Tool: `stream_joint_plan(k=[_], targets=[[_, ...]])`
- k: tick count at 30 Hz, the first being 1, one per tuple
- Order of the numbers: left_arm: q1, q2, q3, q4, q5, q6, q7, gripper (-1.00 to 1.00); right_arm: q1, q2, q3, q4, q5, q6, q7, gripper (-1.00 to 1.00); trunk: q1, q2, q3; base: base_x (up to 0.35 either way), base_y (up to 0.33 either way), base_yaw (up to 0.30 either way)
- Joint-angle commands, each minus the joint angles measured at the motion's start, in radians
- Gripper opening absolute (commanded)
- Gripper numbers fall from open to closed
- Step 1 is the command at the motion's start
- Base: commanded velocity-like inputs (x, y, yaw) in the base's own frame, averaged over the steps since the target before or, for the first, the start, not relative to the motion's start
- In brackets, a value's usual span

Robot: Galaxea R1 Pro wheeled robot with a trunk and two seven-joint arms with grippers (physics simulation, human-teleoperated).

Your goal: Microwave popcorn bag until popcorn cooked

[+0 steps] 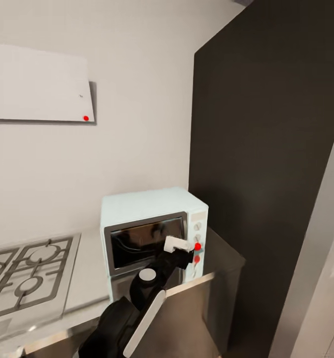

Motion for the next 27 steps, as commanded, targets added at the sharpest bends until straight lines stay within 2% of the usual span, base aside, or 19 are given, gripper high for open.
stream_joint_plan(k=[1, 5, 6, 8, 11, 13, 15, 17, 21, 22, 24, 25, 26, 27], targets=[[-0.001, 0.000, -0.001, 0.000, 0.010, 0.003, 0.009, 1.00, -0.001, -0.001, -0.009, 0.003, 0.009, -0.006, 0.002, 1.00, 0.000, -0.001, -0.002, -0.345, 0.000, 0.000], [-0.001, 0.000, -0.001, 0.002, 0.012, 0.003, 0.009, 1.00, -0.001, -0.001, -0.009, 0.003, 0.009, -0.006, 0.002, 1.00, 0.000, -0.001, -0.002, -0.345, 0.000, 0.000], [-0.001, 0.000, -0.010, 0.002, 0.012, 0.003, 0.009, 1.00, -0.001, -0.001, -0.009, 0.003, 0.009, -0.006, 0.002, 1.00, 0.000, -0.001, -0.002, -0.345, 0.000, 0.000], [-0.001, 0.000, -0.054, 0.002, 0.014, 0.003, 0.009, 1.00, -0.001, -0.001, -0.009, 0.003, 0.009, -0.006, 0.002, 1.00, 0.000, -0.001, -0.002, -0.345, 0.000, 0.000], [-0.001, 0.000, -0.074, 0.003, 0.016, 0.003, 0.008, 1.00, -0.001, -0.001, -0.009, 0.003, 0.009, -0.006, 0.002, 1.00, 0.000, -0.001, -0.002, -0.345, 0.000, 0.000], [-0.001, 0.000, -0.076, 0.006, 0.030, 0.002, 0.003, 1.00, -0.001, 0.000, -0.008, 0.003, 0.009, -0.006, 0.002, 1.00, 0.000, -0.001, -0.002, -0.345, 0.000, 0.000], [-0.001, 0.000, -0.078, 0.036, 0.065, -0.003, -0.002, 1.00, -0.001, 0.001, -0.007, 0.003, 0.009, -0.006, 0.002, 1.00, 0.000, -0.001, -0.002, -0.345, 0.000, 0.000], [-0.001, 0.000, -0.079, 0.143, 0.113, -0.017, -0.006, 1.00, -0.001, 0.001, -0.007, 0.003, 0.010, -0.006, 0.002, 1.00, 0.000, -0.001, -0.002, -0.254, 0.000, 0.000], [-0.001, 0.000, -0.081, 0.430, 0.190, -0.161, -0.019, 1.00, -0.001, 0.001, -0.007, 0.003, 0.010, -0.006, 0.002, 1.00, 0.000, -0.001, -0.002, -0.039, 0.000, 0.000], [-0.001, 0.000, -0.083, 0.568, 0.246, -0.203, -0.059, 1.00, -0.001, 0.001, -0.007, 0.004, 0.011, -0.006, 0.002, 1.00, 0.000, -0.001, -0.002, -0.004, 0.000, 0.000], [-0.001, 0.000, -0.083, 0.707, 0.327, -0.244, -0.133, 1.00, -0.001, 0.002, -0.007, 0.003, 0.011, -0.006, 0.002, 1.00, 0.000, -0.001, -0.002, -0.002, 0.000, 0.000], [0.000, 0.000, -0.083, 0.806, 0.371, -0.267, -0.178, 1.00, -0.001, 0.002, -0.007, 0.003, 0.011, -0.006, 0.002, 1.00, 0.000, -0.001, -0.002, 0.000, 0.000, 0.000], [0.001, 0.000, -0.083, 1.008, 0.431, -0.315, -0.253, 1.00, -0.001, 0.002, -0.007, 0.003, 0.010, -0.006, 0.002, 1.00, 0.000, -0.001, -0.002, 0.000, 0.000, 0.000], [0.002, 0.000, -0.083, 1.115, 0.462, -0.355, -0.303, 1.00, -0.001, 0.003, -0.007, 0.003, 0.010, -0.006, 0.002, 1.00, 0.000, -0.001, -0.002, 0.000, 0.000, 0.000]])
